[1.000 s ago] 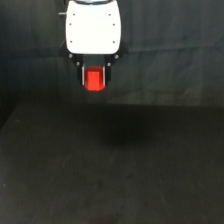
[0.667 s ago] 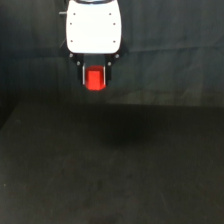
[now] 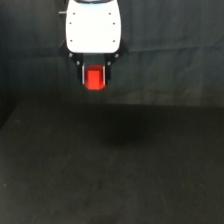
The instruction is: Pick up the red object from the table
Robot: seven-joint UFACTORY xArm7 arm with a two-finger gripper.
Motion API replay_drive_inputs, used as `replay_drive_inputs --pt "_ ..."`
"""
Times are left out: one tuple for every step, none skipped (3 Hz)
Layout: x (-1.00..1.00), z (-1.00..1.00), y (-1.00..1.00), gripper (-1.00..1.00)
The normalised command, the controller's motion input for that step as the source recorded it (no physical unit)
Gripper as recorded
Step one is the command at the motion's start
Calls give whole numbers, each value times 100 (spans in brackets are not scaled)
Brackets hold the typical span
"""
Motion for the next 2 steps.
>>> replay_drive_inputs --pt "-1 1 4 -92" --pt "-9 1 0 -94"
